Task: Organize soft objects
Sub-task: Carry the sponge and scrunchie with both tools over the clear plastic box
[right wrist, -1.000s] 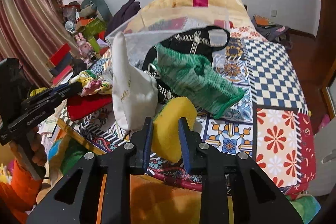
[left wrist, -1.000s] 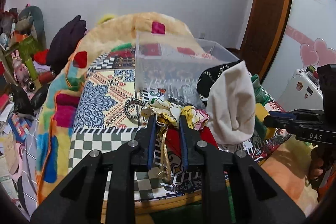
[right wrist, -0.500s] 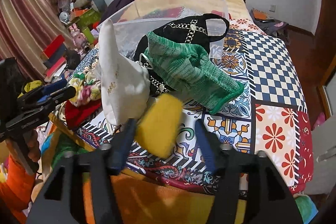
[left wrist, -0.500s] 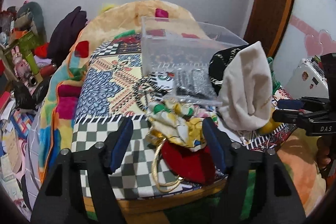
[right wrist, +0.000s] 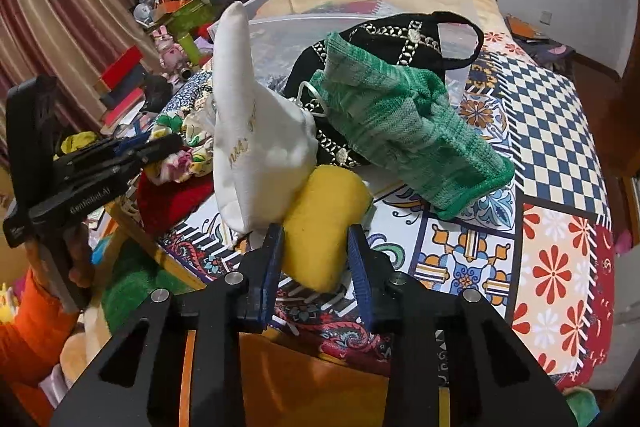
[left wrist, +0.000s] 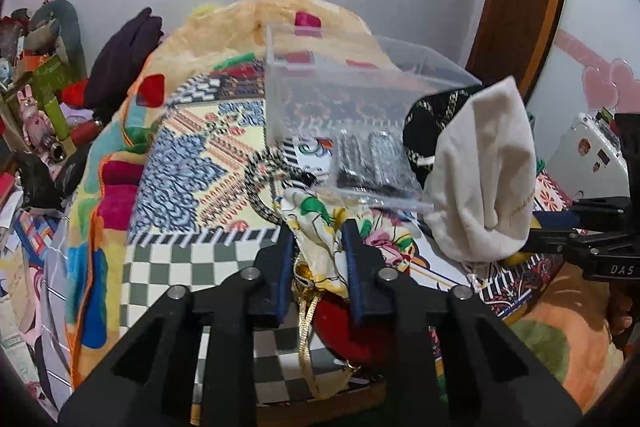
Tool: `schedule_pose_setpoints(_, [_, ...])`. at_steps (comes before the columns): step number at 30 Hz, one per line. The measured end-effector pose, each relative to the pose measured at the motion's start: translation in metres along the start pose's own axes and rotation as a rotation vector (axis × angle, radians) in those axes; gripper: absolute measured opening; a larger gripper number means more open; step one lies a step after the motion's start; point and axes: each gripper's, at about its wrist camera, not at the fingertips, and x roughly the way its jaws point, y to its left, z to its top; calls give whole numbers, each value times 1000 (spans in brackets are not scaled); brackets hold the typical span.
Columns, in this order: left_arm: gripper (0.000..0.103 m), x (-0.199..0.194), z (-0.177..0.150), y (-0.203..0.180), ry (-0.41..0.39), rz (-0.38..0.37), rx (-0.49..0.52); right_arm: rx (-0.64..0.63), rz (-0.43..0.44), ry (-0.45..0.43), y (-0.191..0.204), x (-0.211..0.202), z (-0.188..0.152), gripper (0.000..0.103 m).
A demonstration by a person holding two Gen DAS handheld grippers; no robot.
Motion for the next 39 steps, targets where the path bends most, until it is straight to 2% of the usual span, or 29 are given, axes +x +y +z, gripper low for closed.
schedule_pose_setpoints(8, [14, -36, 13, 1, -103, 16, 12, 13, -7, -88, -1, -23, 2, 24])
schedule_pose_setpoints(15, [14, -63, 41, 0, -205, -25, 25, 15, -14, -216, 0, -59, 20, 23])
schedule_pose_setpoints(21, [14, -64, 68, -11, -256, -75, 51, -11, -24, -306, 2, -76, 44, 23])
schedule_pose_setpoints(27, [14, -26, 88, -22, -191, -157, 64, -29, -37, -344, -1, -71, 67, 24])
schedule_pose_setpoints(34, [17, 38, 87, -21, -38, -140, 63, -49, -42, -310, -3, -49, 83, 24])
schedule_pose_setpoints(39, [26, 48, 89, -8, -11, -128, 42, -56, -40, -279, -5, -36, 88, 24])
